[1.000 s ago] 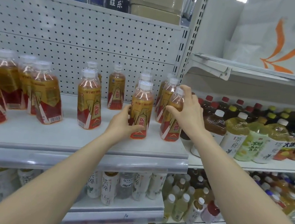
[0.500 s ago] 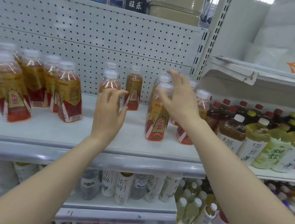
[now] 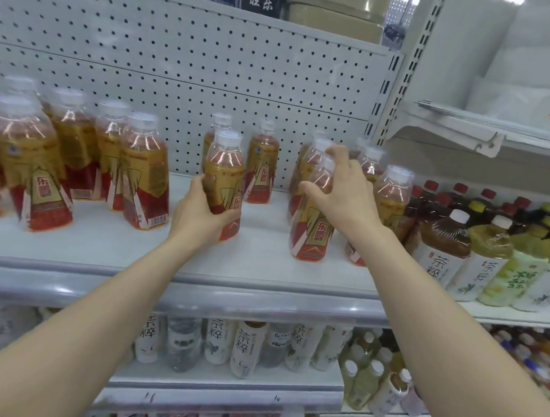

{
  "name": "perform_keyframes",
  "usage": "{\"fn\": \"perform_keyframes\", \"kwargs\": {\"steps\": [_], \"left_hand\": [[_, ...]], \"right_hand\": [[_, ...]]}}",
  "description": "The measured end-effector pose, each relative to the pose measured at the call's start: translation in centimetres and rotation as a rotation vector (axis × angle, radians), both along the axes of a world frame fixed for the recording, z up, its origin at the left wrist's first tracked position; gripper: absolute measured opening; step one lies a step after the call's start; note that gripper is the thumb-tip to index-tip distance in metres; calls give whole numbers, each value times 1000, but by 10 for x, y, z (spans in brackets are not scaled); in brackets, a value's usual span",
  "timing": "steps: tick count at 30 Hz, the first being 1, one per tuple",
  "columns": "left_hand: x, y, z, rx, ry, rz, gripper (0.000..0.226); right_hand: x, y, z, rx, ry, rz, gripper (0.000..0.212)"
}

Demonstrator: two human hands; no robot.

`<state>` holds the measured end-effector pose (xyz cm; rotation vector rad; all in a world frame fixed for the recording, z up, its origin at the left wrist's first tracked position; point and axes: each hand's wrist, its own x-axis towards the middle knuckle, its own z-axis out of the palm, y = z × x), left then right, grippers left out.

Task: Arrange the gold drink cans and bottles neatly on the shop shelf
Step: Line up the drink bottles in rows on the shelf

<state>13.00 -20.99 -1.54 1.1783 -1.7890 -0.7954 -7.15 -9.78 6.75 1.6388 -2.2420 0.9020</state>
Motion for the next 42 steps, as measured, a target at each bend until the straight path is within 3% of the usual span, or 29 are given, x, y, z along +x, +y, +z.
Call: {"fn": "perform_keyframes", "kwargs": {"steps": [7, 10, 15, 18, 21, 25, 32, 37, 42], "left_hand": [[11, 2, 0, -35, 3, -80, 82], [18, -1, 1, -59, -28, -86, 81], [34, -13, 1, -69, -86, -77, 76], [42, -21, 1, -72, -112, -104, 75], [46, -24, -2, -71, -117, -179, 80], [48, -29, -5, -60, -82, -255, 82], [37, -30, -3, -126, -94, -372, 87], [26, -44, 6, -179, -127, -259, 85], [8, -62, 21, -189, -34, -121, 81]], "right_hand": [[2, -2, 3, 31, 6, -39, 57], [5, -5, 12, 31, 98, -114, 56], [41, -27, 36, -246, 265, -93, 45], [71, -51, 29, -234, 78, 13, 47], [100, -69, 7, -200, -183, 184, 66], [127, -87, -14, -118, -197, 252, 83], [108, -88, -2, -52, -92, 126, 71], [77, -89, 9, 14, -61, -41, 80], [76, -98, 7, 23, -2, -141, 88]]}}
